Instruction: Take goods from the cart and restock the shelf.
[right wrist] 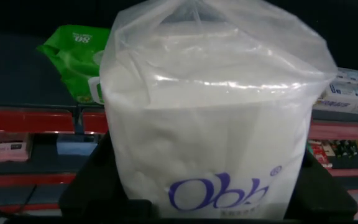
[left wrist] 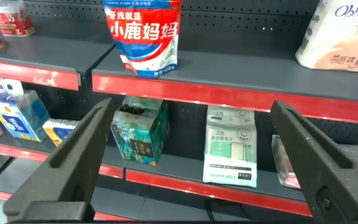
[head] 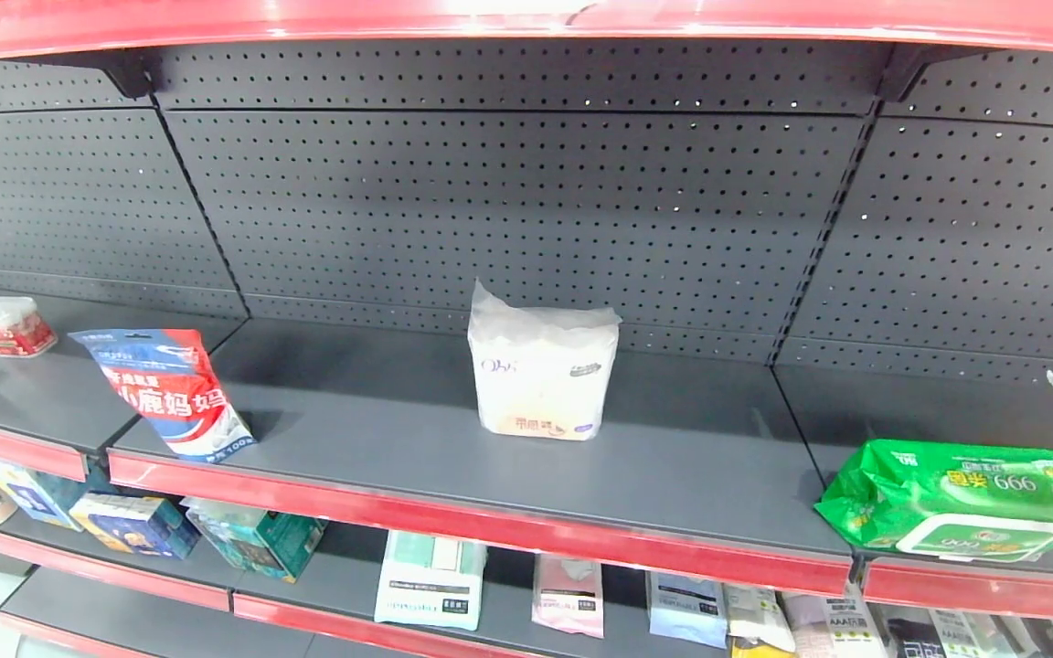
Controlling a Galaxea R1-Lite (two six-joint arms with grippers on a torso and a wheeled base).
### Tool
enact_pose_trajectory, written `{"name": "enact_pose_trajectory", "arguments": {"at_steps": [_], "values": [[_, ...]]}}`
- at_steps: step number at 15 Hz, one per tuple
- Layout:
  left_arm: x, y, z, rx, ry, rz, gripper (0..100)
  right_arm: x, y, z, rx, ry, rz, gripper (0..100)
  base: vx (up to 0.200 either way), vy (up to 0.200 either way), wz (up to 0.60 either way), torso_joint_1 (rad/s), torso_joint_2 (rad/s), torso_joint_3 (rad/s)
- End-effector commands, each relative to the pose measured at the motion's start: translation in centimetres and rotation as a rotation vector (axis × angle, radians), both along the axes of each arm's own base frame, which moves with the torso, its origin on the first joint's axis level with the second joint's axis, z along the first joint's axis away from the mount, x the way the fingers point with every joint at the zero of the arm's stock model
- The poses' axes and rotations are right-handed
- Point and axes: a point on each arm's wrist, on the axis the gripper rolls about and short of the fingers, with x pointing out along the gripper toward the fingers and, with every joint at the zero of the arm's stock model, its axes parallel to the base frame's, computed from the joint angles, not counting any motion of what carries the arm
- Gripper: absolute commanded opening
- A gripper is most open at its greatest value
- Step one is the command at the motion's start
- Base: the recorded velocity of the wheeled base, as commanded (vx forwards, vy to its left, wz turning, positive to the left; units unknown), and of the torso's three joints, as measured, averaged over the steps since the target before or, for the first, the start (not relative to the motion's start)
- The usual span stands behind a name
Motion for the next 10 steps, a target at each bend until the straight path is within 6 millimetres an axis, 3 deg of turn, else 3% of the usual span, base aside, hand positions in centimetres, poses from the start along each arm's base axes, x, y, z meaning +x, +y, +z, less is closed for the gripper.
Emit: {"name": "enact_pose_trajectory", "arguments": {"at_steps": [1, 10], "values": [[0.0, 0.0, 0.0, 0.000, 0.000, 0.001, 100, 0.1, -0.2, -0.7, 0.012, 0.025, -0.053, 0, 0.000, 0.000, 0.00, 0.000, 0.00, 0.000], [0.0, 0.0, 0.0, -0.001, -0.001, 0.003, 100, 0.1, -0.1, 0.6, -0.006, -0.015, -0.034, 0, 0.000, 0.000, 0.00, 0.000, 0.00, 0.000]]}}
